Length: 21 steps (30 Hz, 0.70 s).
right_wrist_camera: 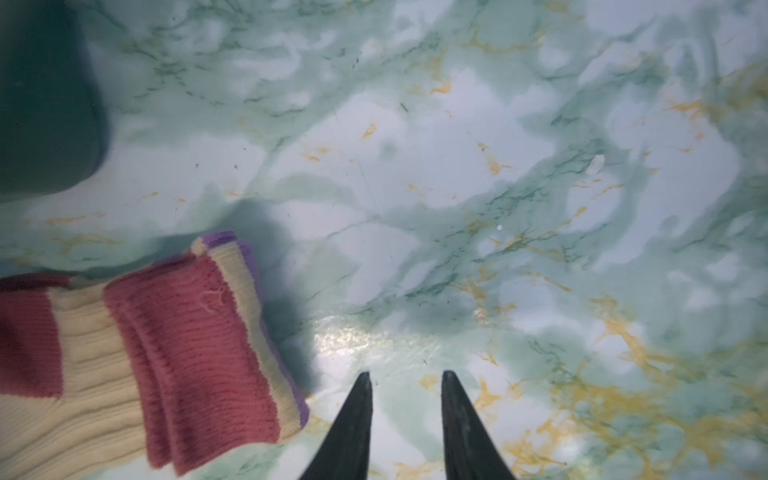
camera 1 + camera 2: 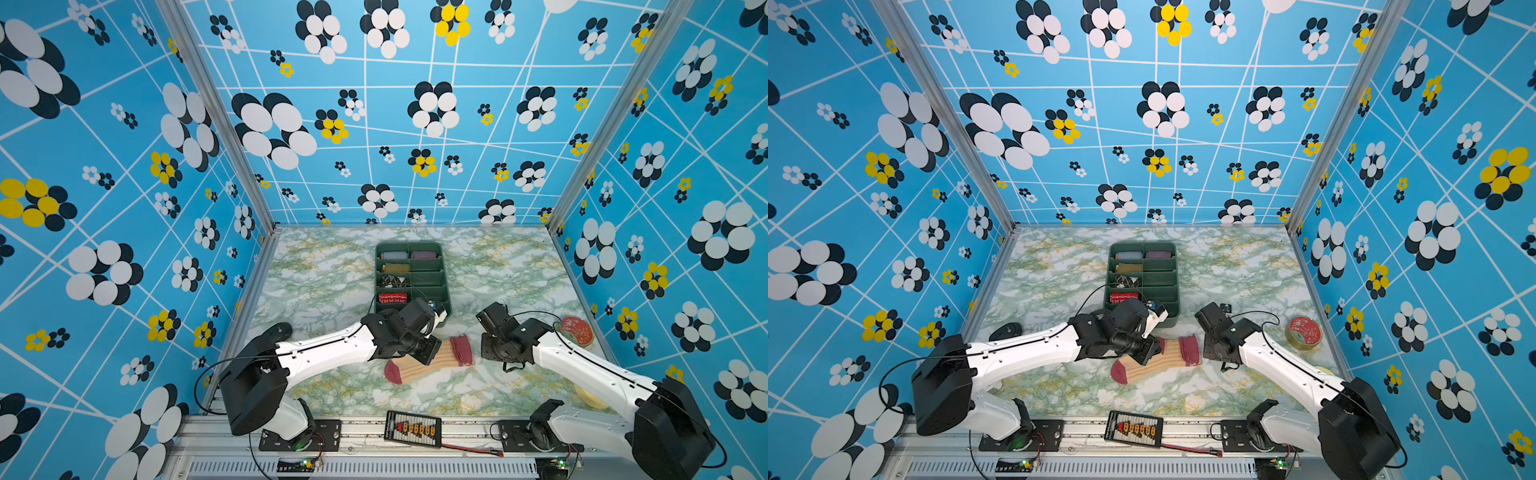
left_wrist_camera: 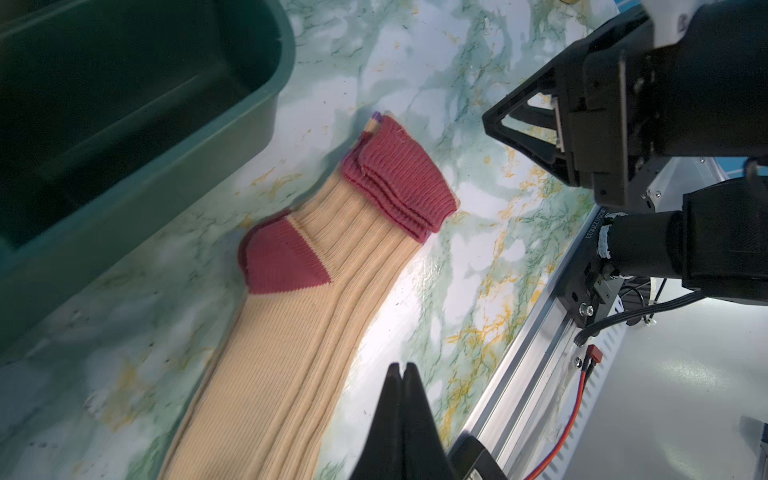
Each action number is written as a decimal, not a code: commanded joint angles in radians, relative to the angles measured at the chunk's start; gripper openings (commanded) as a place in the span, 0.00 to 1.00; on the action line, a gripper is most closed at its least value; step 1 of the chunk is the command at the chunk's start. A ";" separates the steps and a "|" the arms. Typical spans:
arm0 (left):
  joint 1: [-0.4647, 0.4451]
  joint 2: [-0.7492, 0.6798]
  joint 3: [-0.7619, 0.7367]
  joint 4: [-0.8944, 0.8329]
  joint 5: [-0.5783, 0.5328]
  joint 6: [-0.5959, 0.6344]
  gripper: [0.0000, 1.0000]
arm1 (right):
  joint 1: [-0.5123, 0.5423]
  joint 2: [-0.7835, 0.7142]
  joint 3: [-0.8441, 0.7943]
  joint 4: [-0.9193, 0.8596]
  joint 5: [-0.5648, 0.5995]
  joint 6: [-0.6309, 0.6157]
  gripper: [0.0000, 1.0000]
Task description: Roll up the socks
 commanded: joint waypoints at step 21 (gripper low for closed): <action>-0.047 0.365 0.309 -0.002 0.022 0.082 0.00 | -0.135 0.022 -0.112 0.228 -0.251 -0.057 0.29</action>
